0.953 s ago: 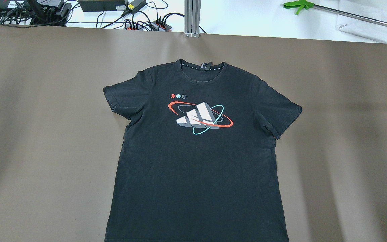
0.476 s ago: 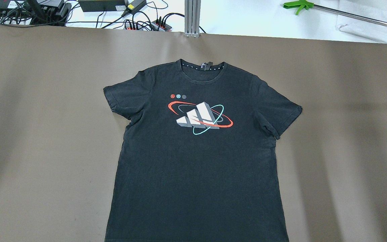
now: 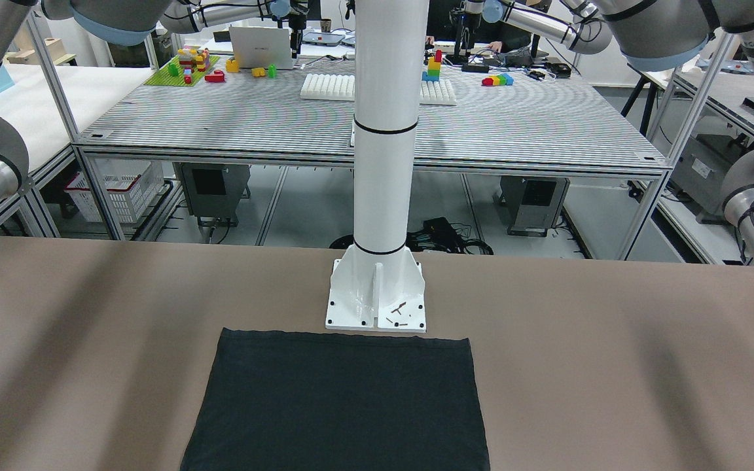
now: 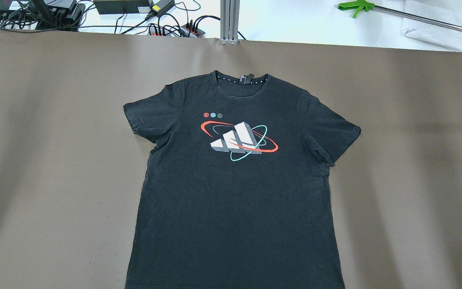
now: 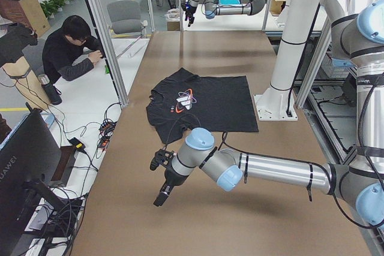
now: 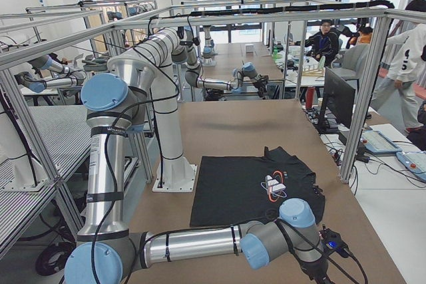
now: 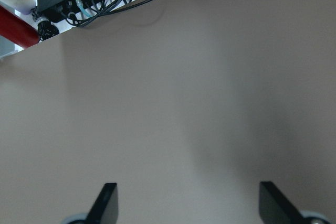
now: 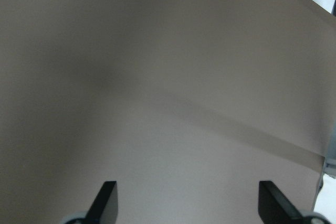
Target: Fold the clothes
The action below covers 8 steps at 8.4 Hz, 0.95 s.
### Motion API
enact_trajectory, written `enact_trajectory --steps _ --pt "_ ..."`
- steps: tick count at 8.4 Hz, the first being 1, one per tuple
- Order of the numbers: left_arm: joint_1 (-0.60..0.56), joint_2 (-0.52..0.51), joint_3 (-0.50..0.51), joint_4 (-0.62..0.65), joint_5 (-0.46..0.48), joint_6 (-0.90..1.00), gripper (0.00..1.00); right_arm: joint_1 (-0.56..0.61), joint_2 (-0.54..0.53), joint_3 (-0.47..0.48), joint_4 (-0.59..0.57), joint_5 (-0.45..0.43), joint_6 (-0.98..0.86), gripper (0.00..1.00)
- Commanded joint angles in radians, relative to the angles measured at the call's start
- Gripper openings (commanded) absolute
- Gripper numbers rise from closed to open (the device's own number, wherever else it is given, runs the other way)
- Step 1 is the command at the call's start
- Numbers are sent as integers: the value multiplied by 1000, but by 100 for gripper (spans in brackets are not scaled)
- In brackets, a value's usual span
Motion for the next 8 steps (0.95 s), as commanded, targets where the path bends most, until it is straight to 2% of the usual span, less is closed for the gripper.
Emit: enact_trajectory --steps 1,2,3,5,6,7,8 --pt "1 -94 -6 0 -117 -120 94 -103 63 3 43 20 171 94" --pt "3 -148 1 -8 -208 -163 94 -111 56 -8 92 21 193 94" --pt "48 -192 -1 -8 -253 -212 94 -113 50 -9 109 23 231 94" --pt "172 -293 31 -10 -229 -314 94 -136 62 -12 112 20 322 94" --pt "193 -350 66 -10 -203 -326 94 -192 92 -29 114 15 365 94" --pt "206 -408 120 -10 -180 -343 94 -226 140 -81 134 15 432 94" --pt "216 -465 190 -26 -164 -346 94 -249 181 -154 201 14 469 94"
